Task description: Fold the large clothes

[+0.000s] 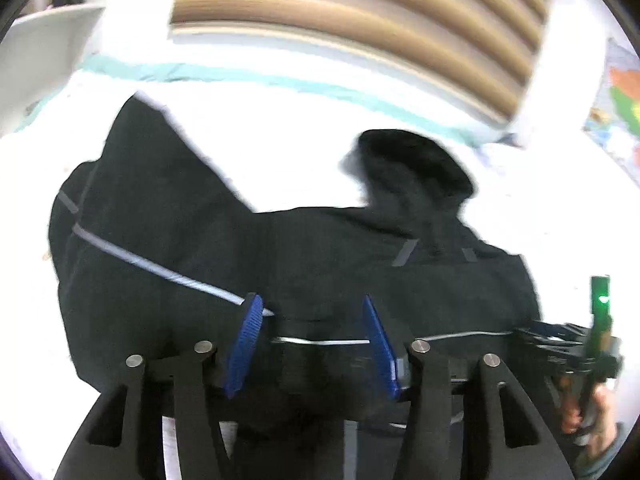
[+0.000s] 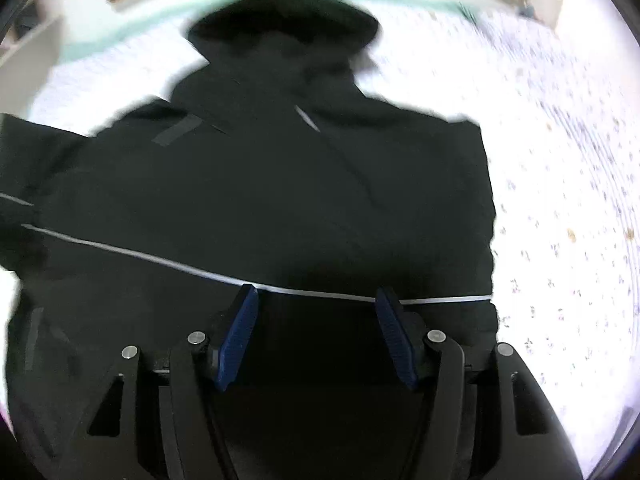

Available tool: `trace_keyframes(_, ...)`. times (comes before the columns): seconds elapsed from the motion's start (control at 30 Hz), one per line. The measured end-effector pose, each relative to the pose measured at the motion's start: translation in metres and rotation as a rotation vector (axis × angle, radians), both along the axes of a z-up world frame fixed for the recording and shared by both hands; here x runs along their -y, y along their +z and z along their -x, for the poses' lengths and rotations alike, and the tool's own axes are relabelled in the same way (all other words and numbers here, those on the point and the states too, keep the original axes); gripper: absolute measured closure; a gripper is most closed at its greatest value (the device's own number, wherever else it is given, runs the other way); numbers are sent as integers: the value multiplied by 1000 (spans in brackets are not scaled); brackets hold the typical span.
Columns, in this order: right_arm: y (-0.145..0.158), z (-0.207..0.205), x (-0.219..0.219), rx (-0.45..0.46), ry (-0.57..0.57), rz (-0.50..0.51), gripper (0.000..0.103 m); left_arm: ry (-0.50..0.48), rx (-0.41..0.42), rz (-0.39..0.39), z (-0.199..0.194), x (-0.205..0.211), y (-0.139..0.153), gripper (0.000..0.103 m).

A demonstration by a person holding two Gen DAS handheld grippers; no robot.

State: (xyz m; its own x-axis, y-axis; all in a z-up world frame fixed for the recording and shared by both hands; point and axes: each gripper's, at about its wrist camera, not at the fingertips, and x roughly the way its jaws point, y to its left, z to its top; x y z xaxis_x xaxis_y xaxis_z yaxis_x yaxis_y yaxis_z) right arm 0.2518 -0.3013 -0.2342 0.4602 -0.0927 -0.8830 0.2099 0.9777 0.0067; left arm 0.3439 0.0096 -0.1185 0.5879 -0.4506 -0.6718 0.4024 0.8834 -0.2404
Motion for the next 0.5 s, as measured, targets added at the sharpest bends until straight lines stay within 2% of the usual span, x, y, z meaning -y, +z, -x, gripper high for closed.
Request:
trace_keyframes(0.07,14,1,-21,37,26,-11,40,-78,-34,-19,5,24,-3,49)
trace_keyframes(0.13,21,2,-46,59,46,-6,40,-108,-74,-70,3,46,-17,49)
trace_keyframes(0.17,21,-2,-56,64,48,7,40,-117,-111,-101,-2,57,-32,49)
trace_keyframes(0.23,15,-7,-73,58,45,52,40,-97,-264,-156,-20,72,-80,50)
trace_keyframes(0.3,-3,-13,-82,30,37,86,40,-85,-336,-154,-26,74,-107,50)
trace_keyframes(0.37,-25,-13,-82,-9,34,103,40,-93,-321,-151,-25,73,-105,50)
trace_keyframes(0.4,-35,-13,-84,9,36,110,37,-89,-321,-151,-26,74,-105,50)
trace_keyframes(0.5,-40,-1,-79,127,44,104,35,-93,-260,-158,-19,71,-99,50)
